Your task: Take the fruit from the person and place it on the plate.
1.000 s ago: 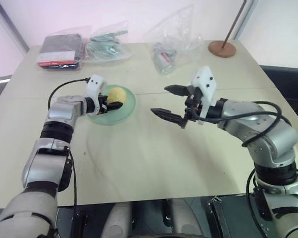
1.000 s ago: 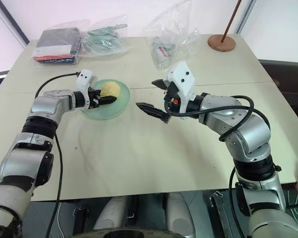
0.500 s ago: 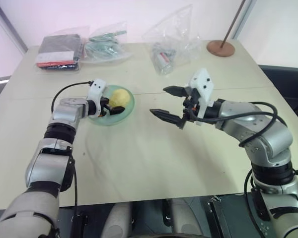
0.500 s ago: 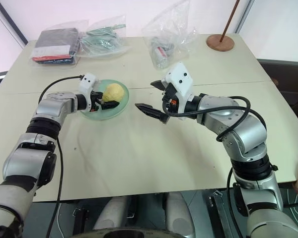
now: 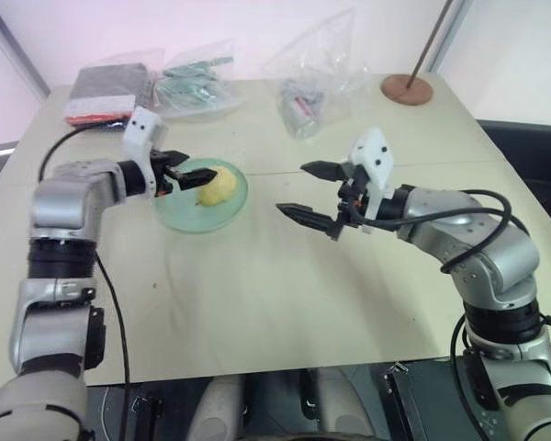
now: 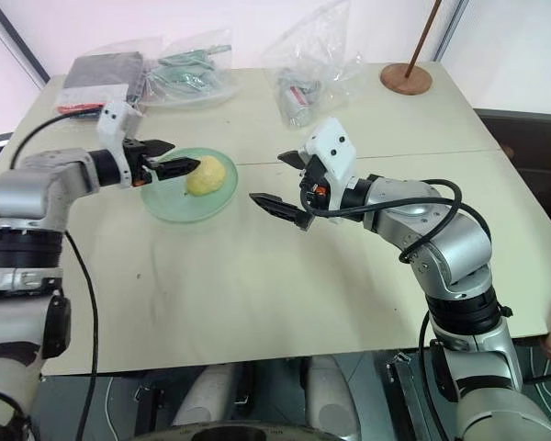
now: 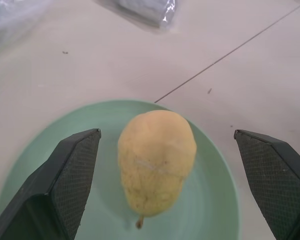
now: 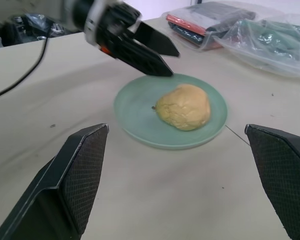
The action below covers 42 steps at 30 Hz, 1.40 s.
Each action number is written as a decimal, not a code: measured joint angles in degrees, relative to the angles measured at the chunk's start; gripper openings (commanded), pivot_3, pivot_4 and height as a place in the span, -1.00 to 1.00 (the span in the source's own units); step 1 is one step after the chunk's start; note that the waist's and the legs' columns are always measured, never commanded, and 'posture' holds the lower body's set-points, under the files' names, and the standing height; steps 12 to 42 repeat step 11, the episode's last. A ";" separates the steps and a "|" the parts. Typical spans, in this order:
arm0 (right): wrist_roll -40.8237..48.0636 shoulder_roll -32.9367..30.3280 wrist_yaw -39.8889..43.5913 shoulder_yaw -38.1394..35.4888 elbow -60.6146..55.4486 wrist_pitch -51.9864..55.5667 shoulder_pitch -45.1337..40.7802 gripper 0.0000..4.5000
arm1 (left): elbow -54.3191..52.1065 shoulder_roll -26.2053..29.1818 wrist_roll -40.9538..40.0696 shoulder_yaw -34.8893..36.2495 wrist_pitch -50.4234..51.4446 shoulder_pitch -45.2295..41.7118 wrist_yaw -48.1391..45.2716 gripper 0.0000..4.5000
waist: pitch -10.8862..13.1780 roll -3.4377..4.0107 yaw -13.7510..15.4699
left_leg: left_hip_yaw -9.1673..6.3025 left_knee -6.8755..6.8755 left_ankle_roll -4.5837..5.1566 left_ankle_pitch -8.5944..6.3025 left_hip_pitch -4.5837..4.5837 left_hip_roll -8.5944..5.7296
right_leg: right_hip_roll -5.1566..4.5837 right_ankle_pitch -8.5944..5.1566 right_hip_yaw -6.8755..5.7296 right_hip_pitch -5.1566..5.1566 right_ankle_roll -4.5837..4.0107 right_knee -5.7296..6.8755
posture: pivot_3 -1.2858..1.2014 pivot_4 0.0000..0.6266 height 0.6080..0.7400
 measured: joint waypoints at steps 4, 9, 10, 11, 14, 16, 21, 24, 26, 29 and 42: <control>-0.07 -0.62 1.05 -0.11 0.05 -0.27 0.08 1.00 | -10.16 9.41 -5.90 3.55 6.36 6.90 -5.15 0.99 | 0.01 0.01 -0.24 | 0.03 -0.06 0.00 0.00 0.02 0.02 | 0.01 -0.01 0.05 -0.03 -0.02 -0.01 | 0.03 -0.52 1.00; 0.28 -2.01 2.85 -0.37 -0.08 -0.30 0.36 1.00 | -18.51 16.36 -11.26 8.28 9.58 16.26 -8.89 0.99 | 0.00 0.01 0.37 | 0.01 -0.02 0.00 0.00 0.02 0.00 | -0.05 -0.01 0.01 0.04 -0.03 -0.04 | 0.03 -0.52 1.00; 0.29 -2.30 3.10 -0.53 -0.08 -0.30 0.37 1.00 | -19.33 17.09 -11.83 8.93 9.59 17.34 -9.12 0.99 | 0.00 0.00 0.44 | 0.01 -0.01 0.00 0.00 0.02 0.01 | -0.05 -0.01 -0.01 0.05 -0.03 -0.06 | 0.03 -0.52 1.00; 0.32 -2.67 3.38 -0.76 -0.08 -0.31 0.37 1.00 | -20.42 17.49 -12.55 9.63 9.51 18.30 -9.23 0.99 | 0.00 -0.01 0.51 | 0.00 0.00 0.00 0.00 0.03 0.00 | -0.06 -0.02 -0.02 0.08 -0.03 -0.07 | 0.03 -0.52 1.00; 0.32 -2.67 3.38 -0.76 -0.08 -0.31 0.37 1.00 | -20.42 17.49 -12.55 9.63 9.51 18.30 -9.23 0.99 | 0.00 -0.01 0.51 | 0.00 0.00 0.00 0.00 0.03 0.00 | -0.06 -0.02 -0.02 0.08 -0.03 -0.07 | 0.03 -0.52 1.00; 0.32 -2.67 3.38 -0.76 -0.08 -0.31 0.37 1.00 | -20.42 17.49 -12.55 9.63 9.51 18.30 -9.23 0.99 | 0.00 -0.01 0.51 | 0.00 0.00 0.00 0.00 0.03 0.00 | -0.06 -0.02 -0.02 0.08 -0.03 -0.07 | 0.03 -0.52 1.00; 0.32 -2.67 3.38 -0.76 -0.08 -0.31 0.37 1.00 | -20.42 17.49 -12.55 9.63 9.51 18.30 -9.23 0.99 | 0.00 -0.01 0.51 | 0.00 0.00 0.00 0.00 0.03 0.00 | -0.06 -0.02 -0.02 0.08 -0.03 -0.07 | 0.03 -0.52 1.00; 0.32 -2.67 3.38 -0.76 -0.08 -0.31 0.37 1.00 | -20.42 17.49 -12.55 9.63 9.51 18.30 -9.23 0.99 | 0.00 -0.01 0.51 | 0.00 0.00 0.00 0.00 0.03 0.00 | -0.06 -0.02 -0.02 0.08 -0.03 -0.07 | 0.03 -0.52 1.00; 0.32 -2.67 3.38 -0.76 -0.08 -0.31 0.37 1.00 | -20.42 17.49 -12.55 9.63 9.51 18.30 -9.23 0.99 | 0.00 -0.01 0.51 | 0.00 0.00 0.00 0.00 0.03 0.00 | -0.06 -0.02 -0.02 0.08 -0.03 -0.07 | 0.03 -0.52 1.00; 0.32 -2.67 3.38 -0.76 -0.08 -0.31 0.37 1.00 | -20.42 17.49 -12.55 9.63 9.51 18.30 -9.23 0.99 | 0.00 -0.01 0.51 | 0.00 0.00 0.00 0.00 0.03 0.00 | -0.06 -0.02 -0.02 0.08 -0.03 -0.07 | 0.03 -0.52 1.00; 0.32 -2.67 3.38 -0.76 -0.08 -0.31 0.37 1.00 | -20.42 17.49 -12.55 9.63 9.51 18.30 -9.23 0.99 | 0.00 -0.01 0.51 | 0.00 0.00 0.00 0.00 0.03 0.00 | -0.06 -0.02 -0.02 0.08 -0.03 -0.07 | 0.03 -0.52 1.00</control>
